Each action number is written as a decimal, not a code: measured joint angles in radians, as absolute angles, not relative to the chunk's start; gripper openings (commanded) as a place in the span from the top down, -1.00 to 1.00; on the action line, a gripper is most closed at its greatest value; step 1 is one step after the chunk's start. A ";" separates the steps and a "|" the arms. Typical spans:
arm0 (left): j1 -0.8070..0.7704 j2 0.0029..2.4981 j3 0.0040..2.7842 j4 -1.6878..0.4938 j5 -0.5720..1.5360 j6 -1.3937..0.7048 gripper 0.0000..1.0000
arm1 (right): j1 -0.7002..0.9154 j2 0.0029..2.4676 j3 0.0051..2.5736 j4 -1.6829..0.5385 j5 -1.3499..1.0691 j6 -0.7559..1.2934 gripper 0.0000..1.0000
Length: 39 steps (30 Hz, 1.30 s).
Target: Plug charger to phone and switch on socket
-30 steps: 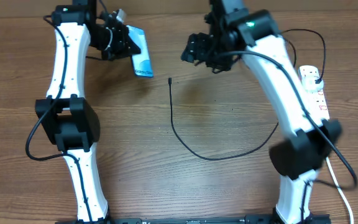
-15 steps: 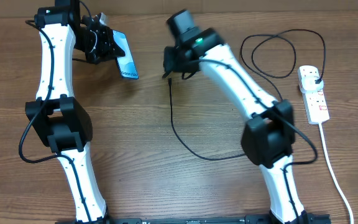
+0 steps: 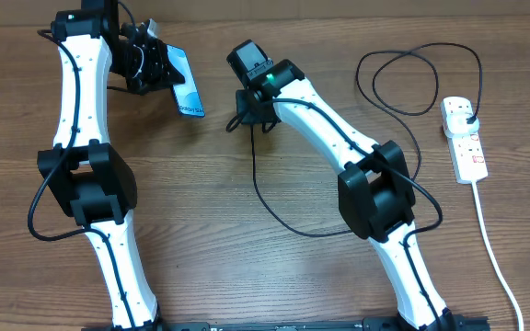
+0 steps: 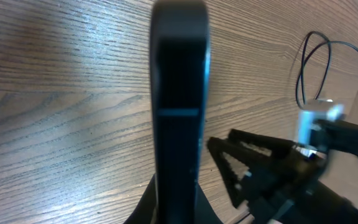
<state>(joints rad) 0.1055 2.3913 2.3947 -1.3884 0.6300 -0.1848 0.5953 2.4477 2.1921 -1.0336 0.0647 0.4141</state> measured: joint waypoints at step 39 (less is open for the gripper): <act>0.105 2.391 2.395 -1.392 0.627 -0.185 0.92 | 0.604 2.527 2.196 -1.010 0.049 0.388 0.67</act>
<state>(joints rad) 0.1055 2.3913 2.3947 -1.3918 0.6270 -0.1848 0.6037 2.5267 2.1956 -1.0096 0.0490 0.3878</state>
